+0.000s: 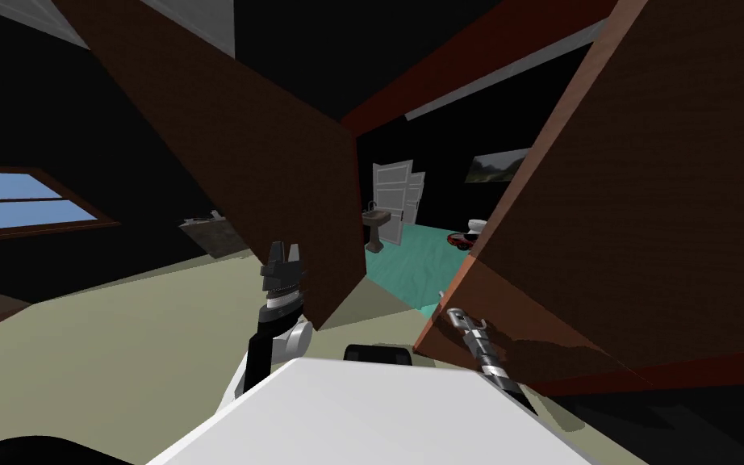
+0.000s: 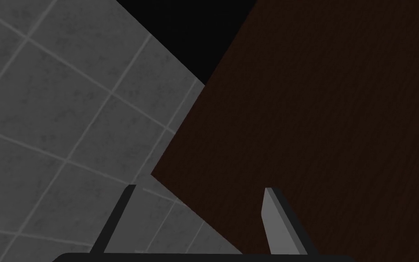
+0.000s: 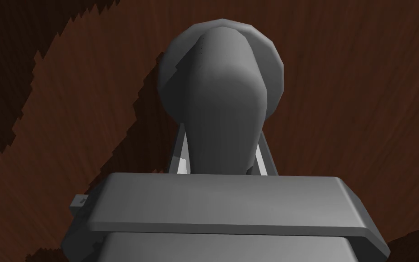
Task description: Pull the door open
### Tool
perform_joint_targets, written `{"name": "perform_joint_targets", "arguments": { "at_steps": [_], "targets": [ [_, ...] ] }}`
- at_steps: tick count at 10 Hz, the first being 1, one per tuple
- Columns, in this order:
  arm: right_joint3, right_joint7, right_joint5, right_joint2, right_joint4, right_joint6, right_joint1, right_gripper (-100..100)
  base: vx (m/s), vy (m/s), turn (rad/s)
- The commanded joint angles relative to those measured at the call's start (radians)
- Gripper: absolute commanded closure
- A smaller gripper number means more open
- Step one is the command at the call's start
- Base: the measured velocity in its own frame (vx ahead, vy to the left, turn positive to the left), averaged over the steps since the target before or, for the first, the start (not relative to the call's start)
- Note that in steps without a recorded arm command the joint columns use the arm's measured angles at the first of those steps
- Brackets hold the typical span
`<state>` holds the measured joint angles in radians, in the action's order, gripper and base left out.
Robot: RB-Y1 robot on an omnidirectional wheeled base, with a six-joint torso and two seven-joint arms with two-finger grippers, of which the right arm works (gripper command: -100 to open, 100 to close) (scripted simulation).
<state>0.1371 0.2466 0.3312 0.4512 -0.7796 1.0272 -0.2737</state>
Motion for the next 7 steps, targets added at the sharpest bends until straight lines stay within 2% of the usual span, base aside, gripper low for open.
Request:
{"name": "perform_joint_targets", "arguments": {
  "at_steps": [1, 2, 7],
  "targets": [
    [0.015, 0.012, -0.001, 0.012, 0.008, 0.03, -0.014, 100, -0.174, -0.022, 0.174],
    [0.019, 0.014, -0.001, 0.015, 0.009, 0.037, -0.017, 100, -0.22, -0.059, 0.17],
    [0.06, 0.045, -0.004, 0.046, 0.029, 0.117, -0.054, 100, -0.202, -0.059, 0.148]
  ]
}}
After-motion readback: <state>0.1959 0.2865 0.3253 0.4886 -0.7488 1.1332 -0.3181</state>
